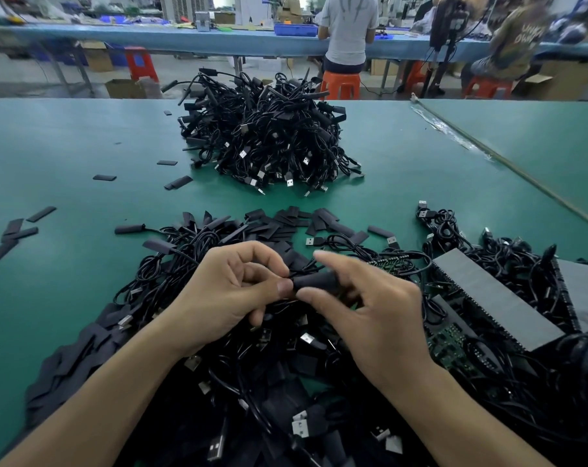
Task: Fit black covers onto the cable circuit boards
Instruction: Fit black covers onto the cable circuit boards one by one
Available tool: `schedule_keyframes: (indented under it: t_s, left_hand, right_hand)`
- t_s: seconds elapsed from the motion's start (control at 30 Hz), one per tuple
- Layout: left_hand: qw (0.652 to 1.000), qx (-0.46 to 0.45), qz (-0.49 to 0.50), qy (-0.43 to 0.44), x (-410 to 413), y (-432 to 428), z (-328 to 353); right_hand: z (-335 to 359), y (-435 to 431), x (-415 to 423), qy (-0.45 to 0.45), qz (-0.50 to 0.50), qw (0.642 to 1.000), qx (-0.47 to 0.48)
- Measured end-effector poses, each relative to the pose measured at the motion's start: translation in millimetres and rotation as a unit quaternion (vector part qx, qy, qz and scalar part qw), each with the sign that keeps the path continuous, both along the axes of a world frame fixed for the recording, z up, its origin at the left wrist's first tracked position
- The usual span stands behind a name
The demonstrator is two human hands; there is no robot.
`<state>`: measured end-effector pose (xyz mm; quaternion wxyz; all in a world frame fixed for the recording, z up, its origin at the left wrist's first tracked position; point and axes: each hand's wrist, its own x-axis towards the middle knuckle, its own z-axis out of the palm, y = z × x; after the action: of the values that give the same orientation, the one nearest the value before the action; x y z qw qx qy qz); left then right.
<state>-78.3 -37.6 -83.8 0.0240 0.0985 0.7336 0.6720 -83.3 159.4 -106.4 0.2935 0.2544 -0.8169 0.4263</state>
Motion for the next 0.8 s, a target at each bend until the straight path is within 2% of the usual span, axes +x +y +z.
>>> schedule_keyframes:
  t_s: [0.13, 0.23, 0.47, 0.6, 0.7, 0.8]
  left_hand:
    - [1.0, 0.017, 0.015, 0.004, 0.2, 0.3, 1.5]
    - [0.999, 0.029, 0.018, 0.001, 0.3, 0.9, 1.9]
    - [0.999, 0.039, 0.017, 0.001, -0.2, 0.0, -0.1]
    - [1.0, 0.025, 0.007, 0.008, -0.4, -1.0, -1.0]
    - [0.999, 0.042, 0.006, 0.019, 0.3, -0.8, -0.5]
    - [0.997, 0.052, 0.011, 0.047, -0.1, -1.4, 1.6]
  right_hand:
    - [-0.8, -1.4, -1.8, 0.003, -0.02, 0.996, -0.09]
    - [-1.0, -2.4, -1.9, -0.028, 0.0, 0.99, -0.135]
    - [0.2, -3.7, -0.6, -0.089, 0.075, 0.978, -0.175]
    - [1.2, -4.3, -0.2, -0.119, 0.092, 0.971, -0.186]
    - [1.8, -6.0, 0.7, -0.147, 0.101, 0.957, -0.228]
    - [4.1, -6.1, 0.8, -0.135, 0.093, 0.95, -0.264]
